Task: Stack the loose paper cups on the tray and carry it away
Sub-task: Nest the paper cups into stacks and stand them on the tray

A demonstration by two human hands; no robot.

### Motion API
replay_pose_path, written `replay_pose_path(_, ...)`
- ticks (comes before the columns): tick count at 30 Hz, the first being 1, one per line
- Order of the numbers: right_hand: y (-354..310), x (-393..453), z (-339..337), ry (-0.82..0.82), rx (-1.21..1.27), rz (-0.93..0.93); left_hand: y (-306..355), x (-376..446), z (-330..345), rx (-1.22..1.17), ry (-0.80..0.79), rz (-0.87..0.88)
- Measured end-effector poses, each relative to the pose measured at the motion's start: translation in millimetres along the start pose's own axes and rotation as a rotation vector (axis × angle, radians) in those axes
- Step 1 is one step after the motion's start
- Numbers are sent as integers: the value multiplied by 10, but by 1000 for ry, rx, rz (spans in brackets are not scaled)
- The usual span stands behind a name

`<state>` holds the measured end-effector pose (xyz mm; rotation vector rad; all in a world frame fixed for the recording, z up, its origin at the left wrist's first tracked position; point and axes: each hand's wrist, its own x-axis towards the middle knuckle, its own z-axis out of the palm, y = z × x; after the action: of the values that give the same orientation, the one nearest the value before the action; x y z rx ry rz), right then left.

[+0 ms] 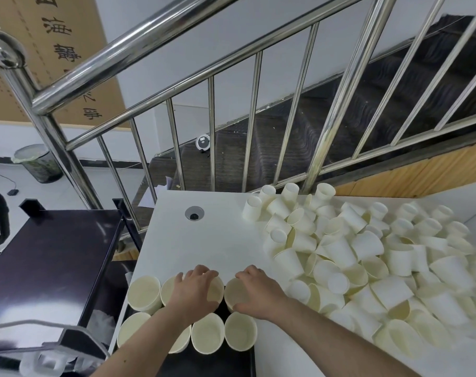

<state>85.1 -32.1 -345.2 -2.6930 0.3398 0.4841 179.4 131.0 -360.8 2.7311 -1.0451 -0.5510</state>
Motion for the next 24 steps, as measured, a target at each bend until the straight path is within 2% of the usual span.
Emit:
replay_pose_path(11, -46, 85, 36, -17, -17, 43, -41, 191, -71, 42, -60, 61)
replay_pose_path(15, -6, 96, 31, -12, 11, 56, -36, 279, -96, -21, -88, 82)
replay_pose_path(24, 306, 84, -253, 100, 102, 141, 177, 568, -186, -198, 63, 121)
